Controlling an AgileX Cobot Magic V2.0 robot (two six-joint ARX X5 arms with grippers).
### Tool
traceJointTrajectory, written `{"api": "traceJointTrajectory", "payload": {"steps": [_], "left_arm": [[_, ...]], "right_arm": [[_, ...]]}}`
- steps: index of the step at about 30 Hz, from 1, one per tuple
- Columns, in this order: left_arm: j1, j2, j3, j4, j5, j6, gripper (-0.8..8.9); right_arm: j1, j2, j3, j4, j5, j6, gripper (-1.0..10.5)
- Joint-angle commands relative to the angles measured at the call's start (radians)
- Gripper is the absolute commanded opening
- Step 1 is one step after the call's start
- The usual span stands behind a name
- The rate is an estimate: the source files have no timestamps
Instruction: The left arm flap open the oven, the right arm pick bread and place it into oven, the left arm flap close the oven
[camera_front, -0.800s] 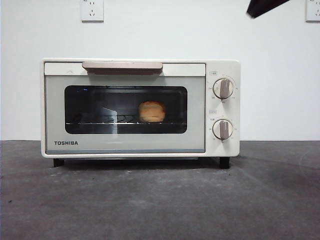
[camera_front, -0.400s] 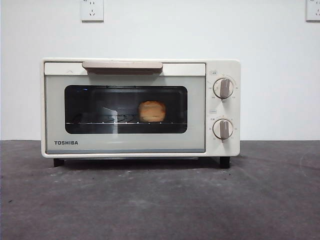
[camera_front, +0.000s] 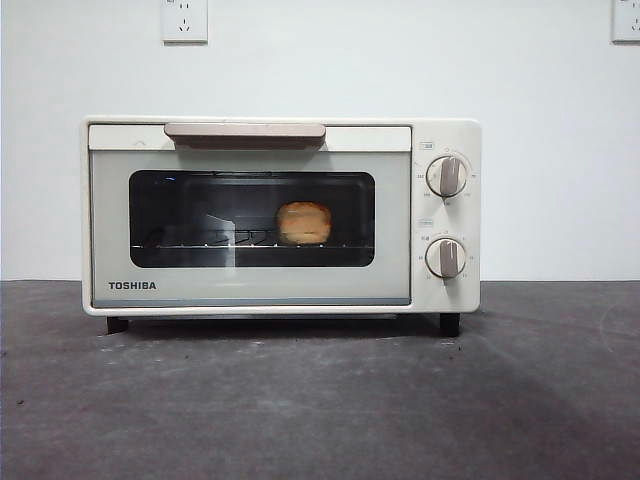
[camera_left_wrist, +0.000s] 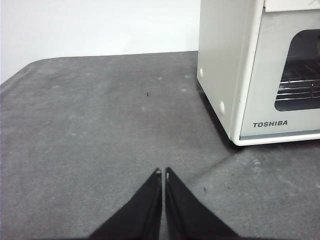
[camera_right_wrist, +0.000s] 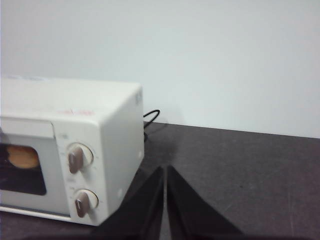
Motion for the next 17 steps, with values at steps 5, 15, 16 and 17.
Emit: {"api": "traceJointTrajectory", "payload": {"steps": [5,15,16,17], "left_arm": [[0.001,-0.002,-0.021,-0.007,-0.002,0.004,0.2],[0.001,-0.002,-0.021,-0.007,-0.001,0.004,0.2],[0.001,-0.002,-0.021,-0.007,-0.002,0.004,0.2],[0.001,-0.002,-0.021,-0.007,-0.002,0.004,0.2]], "right_arm": [[-0.011,-0.102,-0.12,0.038,0.064,-0.008,0.1],[-0.012,-0.191,-0.236,0.038,0.111,0.0,0.1],[-0.014,-0.191,-0.241,0.037,0.111,0.0,0.1],[-0.017,-0.191,-0.248,0.037,0.111,0.004,0.1]]}}
